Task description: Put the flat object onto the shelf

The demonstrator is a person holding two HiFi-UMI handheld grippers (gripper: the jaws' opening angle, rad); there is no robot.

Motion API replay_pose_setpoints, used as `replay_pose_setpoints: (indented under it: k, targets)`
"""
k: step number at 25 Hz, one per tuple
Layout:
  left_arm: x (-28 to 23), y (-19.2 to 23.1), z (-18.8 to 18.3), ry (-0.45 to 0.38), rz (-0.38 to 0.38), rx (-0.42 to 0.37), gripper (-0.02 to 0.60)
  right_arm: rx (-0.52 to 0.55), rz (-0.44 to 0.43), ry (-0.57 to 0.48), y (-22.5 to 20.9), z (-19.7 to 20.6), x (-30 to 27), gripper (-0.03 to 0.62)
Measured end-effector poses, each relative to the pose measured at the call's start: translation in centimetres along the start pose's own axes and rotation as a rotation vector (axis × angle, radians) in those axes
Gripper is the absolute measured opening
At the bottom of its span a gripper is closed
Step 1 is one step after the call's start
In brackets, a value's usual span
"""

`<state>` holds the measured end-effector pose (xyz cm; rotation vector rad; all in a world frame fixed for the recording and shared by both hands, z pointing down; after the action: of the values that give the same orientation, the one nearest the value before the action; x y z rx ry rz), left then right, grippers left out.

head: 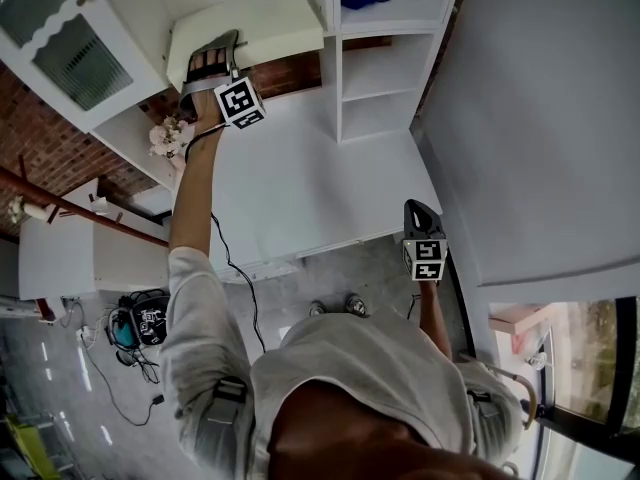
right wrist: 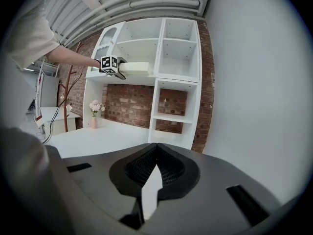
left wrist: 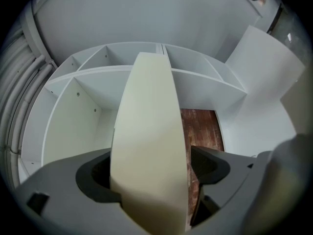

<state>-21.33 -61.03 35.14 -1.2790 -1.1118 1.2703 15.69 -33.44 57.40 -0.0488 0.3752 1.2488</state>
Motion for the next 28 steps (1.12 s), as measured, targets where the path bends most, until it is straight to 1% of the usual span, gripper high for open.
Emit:
replay_pose_setpoints:
  k: [2, 5, 8, 11, 13, 15, 20, 21, 23, 24, 25, 26, 27, 28]
  targets:
    - [0.3, 0.2, -0.1, -0.021, 0.001, 0.036, 0.445, 0.001, 0.003, 0.0, -0.1, -0.1, 0.2, 0.028]
    - [1.6, 1.3, -0.3, -0.06, -0.028, 0.12, 0.462, -0.001, 0.007, 0.001, -0.1, -0.1, 0.5, 0.028]
    - [3.2, 1.8, -0.4, -0.091, -0.041, 0.181, 0.462, -0.004, 0.006, 0.003, -0.1, 0.0, 0.8, 0.028]
    - [4.7, 1.7, -0.4, -0.116, -0.051, 0.214, 0.462, 0.002, 0.001, 0.003, 0.1, 0.3, 1.0, 0.028]
    - [5.6, 1.7, -0.3, -0.146, -0.055, 0.281, 0.462, 0.011, -0.007, 0.001, 0.4, 0.5, 0.9, 0.028]
    - [6.5, 1.7, -0.1, -0.181, -0.056, 0.393, 0.46, 0.016, -0.014, 0.001, 0.7, 0.6, 0.9, 0.028]
    - [8.2, 1.7, 0.6, -0.253, -0.065, 0.716, 0.459, 0.012, -0.031, -0.005, 1.5, 0.2, 1.4, 0.028]
    - [8.4, 1.7, 0.7, -0.269, -0.067, 0.792, 0.457, 0.013, -0.032, -0.005, 1.6, 0.2, 1.5, 0.028]
    - [8.6, 1.7, 1.3, -0.303, -0.052, 0.976, 0.44, 0.012, -0.03, -0.004, 1.6, 0.2, 1.8, 0.028]
    - [8.6, 1.7, 1.6, -0.322, -0.042, 1.077, 0.409, 0.015, -0.026, -0.004, 1.5, 0.4, 1.9, 0.028]
    - [8.8, 1.7, 2.1, -0.343, -0.04, 1.171, 0.356, 0.02, -0.021, -0.003, 1.4, 0.6, 1.9, 0.028]
    - [9.0, 1.9, 2.5, -0.363, -0.048, 1.251, 0.276, 0.023, -0.017, -0.001, 1.3, 0.7, 2.0, 0.028]
    - [9.2, 2.0, 2.7, -0.38, -0.057, 1.312, 0.179, 0.022, -0.015, 0.0, 1.3, 0.6, 2.1, 0.028]
    - [9.3, 1.9, 2.8, -0.391, -0.057, 1.356, 0.114, 0.018, -0.014, -0.001, 1.2, 0.4, 2.2, 0.028]
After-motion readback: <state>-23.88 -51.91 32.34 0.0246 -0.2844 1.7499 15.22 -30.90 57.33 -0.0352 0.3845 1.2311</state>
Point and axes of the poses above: the fingertips, and each gripper's own axes: x backward along the fingers, y to its left, z out of its underside, the point moved 6 cm from there along x, backward along the fingers, and after that the axes turned 2 degrees about x, right-handed, at the moved point
